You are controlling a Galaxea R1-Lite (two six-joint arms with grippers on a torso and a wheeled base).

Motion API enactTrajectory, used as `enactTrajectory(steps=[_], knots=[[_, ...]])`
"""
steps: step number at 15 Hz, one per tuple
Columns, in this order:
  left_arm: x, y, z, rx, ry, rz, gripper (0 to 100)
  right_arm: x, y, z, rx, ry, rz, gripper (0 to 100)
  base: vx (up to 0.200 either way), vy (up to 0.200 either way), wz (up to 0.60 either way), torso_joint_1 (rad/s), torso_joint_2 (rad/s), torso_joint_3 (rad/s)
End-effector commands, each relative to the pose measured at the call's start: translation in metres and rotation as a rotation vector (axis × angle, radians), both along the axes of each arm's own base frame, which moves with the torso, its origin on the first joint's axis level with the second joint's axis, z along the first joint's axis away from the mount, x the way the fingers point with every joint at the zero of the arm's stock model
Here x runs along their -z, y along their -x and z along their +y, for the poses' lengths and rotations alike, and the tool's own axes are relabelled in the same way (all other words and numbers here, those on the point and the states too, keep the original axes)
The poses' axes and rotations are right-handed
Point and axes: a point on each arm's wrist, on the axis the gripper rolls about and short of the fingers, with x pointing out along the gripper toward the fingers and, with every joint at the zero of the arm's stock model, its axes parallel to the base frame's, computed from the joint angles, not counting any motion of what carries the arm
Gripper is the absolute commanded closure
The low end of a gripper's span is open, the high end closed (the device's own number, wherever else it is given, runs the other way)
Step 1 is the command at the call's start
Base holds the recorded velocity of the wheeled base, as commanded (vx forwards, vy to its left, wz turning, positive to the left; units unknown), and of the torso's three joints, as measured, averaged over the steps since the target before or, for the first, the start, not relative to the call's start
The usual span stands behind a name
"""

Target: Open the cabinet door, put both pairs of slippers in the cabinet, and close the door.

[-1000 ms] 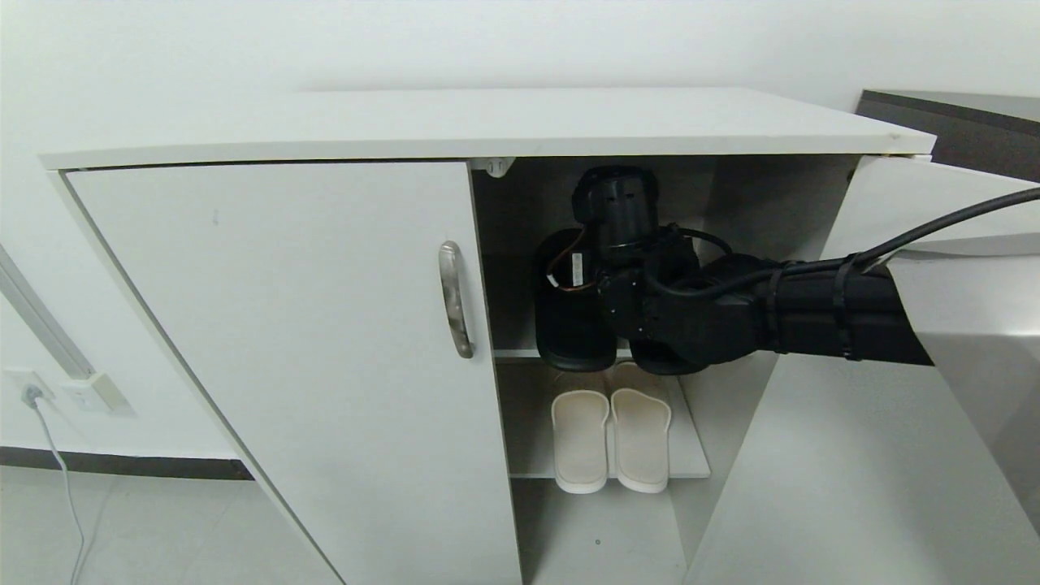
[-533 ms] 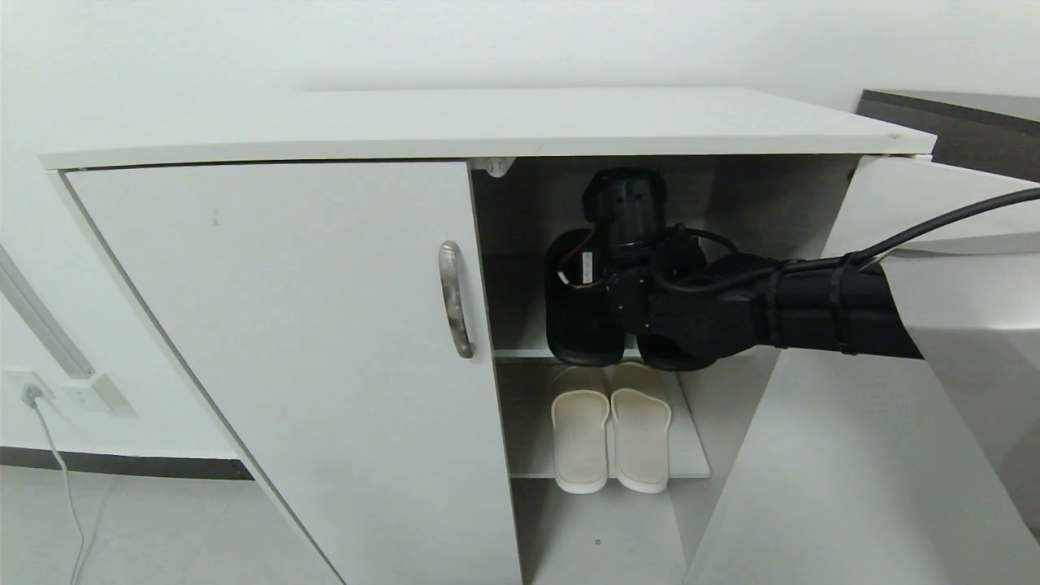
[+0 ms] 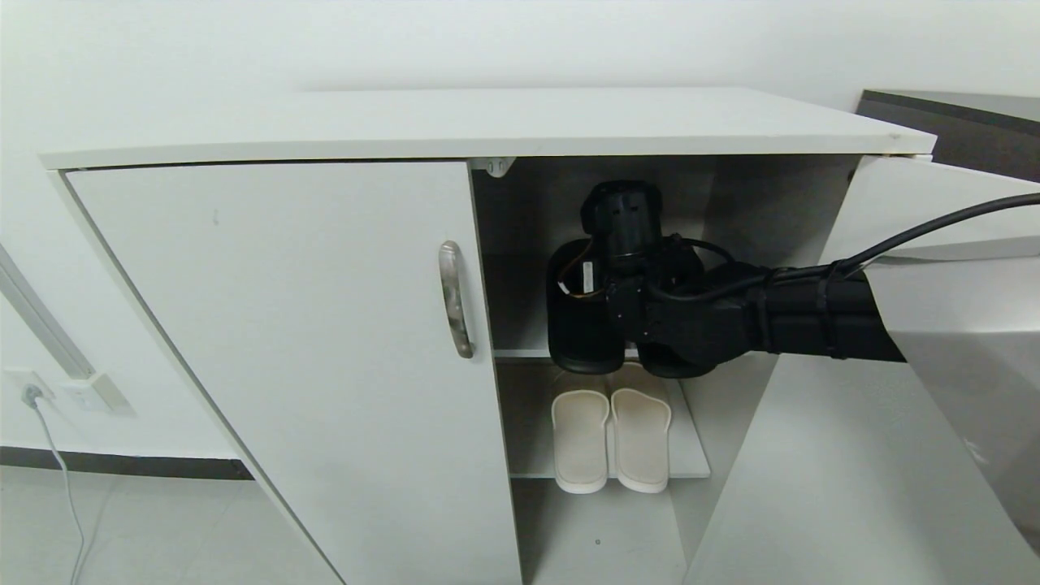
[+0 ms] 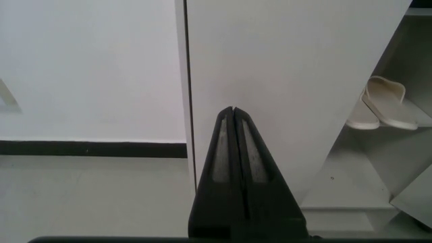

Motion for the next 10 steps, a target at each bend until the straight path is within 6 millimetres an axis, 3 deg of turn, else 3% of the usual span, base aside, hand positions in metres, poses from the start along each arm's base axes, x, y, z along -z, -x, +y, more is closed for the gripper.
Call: enactTrajectory(steps=[1, 5, 6, 10], knots=[[0.000, 0.000, 0.000, 0.000, 0.001, 0.000, 100, 0.003, 0.000, 0.000, 0.000, 0.002, 0.006, 100, 0.000, 0.000, 0.00, 0.000, 0.00, 0.000], [0.000, 0.000, 0.000, 0.000, 0.001, 0.000, 100, 0.004, 0.000, 0.000, 0.001, -0.002, 0.009, 100, 0.000, 0.000, 0.00, 0.000, 0.00, 0.000], [0.000, 0.000, 0.000, 0.000, 0.001, 0.000, 100, 0.004, 0.000, 0.000, 0.001, -0.002, 0.009, 0, 0.000, 0.000, 0.00, 0.000, 0.00, 0.000], [0.000, 0.000, 0.000, 0.000, 0.001, 0.000, 100, 0.006, 0.015, -0.003, -0.015, 0.023, 0.037, 0, 0.000, 0.000, 0.00, 0.000, 0.00, 0.000]])
